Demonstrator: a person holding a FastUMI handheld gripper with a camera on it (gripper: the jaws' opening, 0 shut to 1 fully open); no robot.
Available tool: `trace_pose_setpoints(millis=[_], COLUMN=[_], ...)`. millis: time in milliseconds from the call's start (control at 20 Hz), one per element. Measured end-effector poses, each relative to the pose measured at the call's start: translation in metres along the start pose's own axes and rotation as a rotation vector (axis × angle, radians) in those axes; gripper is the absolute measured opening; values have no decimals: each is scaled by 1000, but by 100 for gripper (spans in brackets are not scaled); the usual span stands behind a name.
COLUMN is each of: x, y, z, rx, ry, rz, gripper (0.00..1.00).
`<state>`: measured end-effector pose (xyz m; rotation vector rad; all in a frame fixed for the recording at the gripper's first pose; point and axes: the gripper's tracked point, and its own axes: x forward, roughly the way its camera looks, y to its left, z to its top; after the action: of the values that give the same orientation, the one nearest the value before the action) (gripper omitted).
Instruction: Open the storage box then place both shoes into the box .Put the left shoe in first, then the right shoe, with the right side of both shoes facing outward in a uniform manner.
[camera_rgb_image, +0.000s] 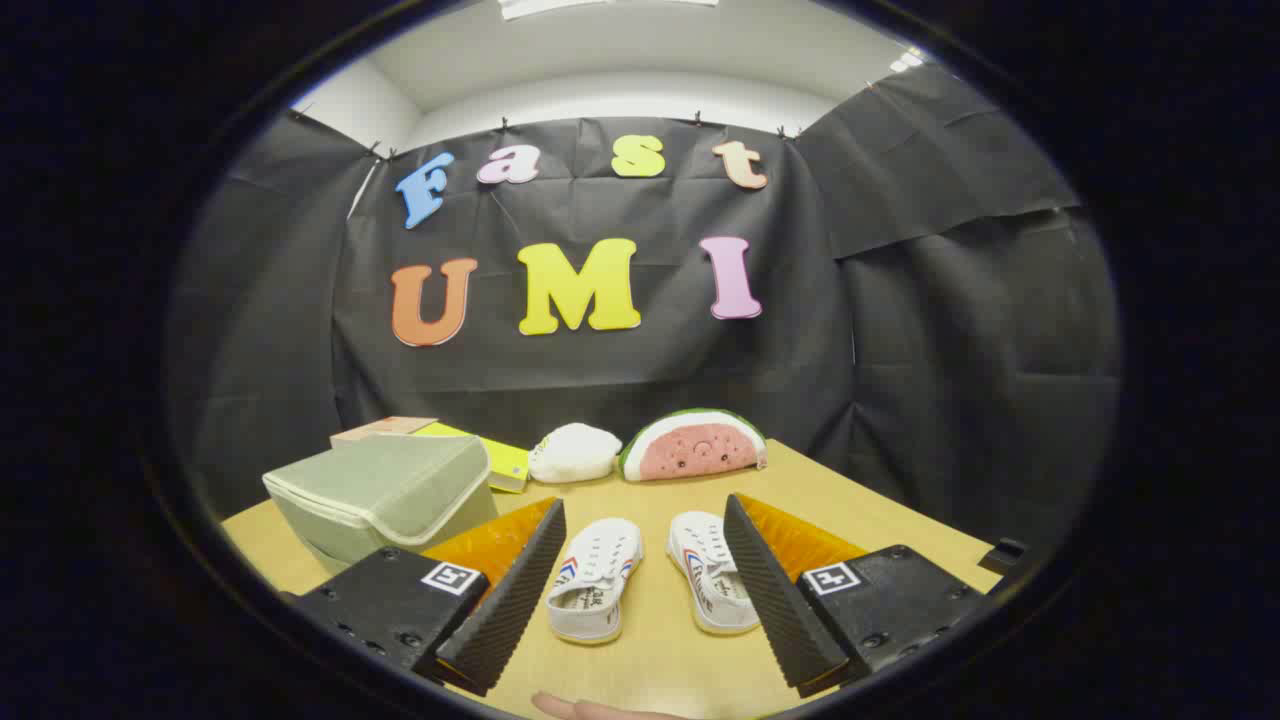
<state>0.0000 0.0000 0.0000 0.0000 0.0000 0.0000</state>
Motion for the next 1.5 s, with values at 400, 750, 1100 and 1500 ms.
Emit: trace_pose_setpoints(millis=[400, 750, 1100, 1500], x=[3, 4, 29, 87], y=[-4, -3, 12, 53], z=[-5, -4, 7, 11], rx=[-5, -28, 22, 212], ry=[5, -5, 23, 204], rz=[-9, -13, 74, 299], gripper=[100, 100, 100, 100])
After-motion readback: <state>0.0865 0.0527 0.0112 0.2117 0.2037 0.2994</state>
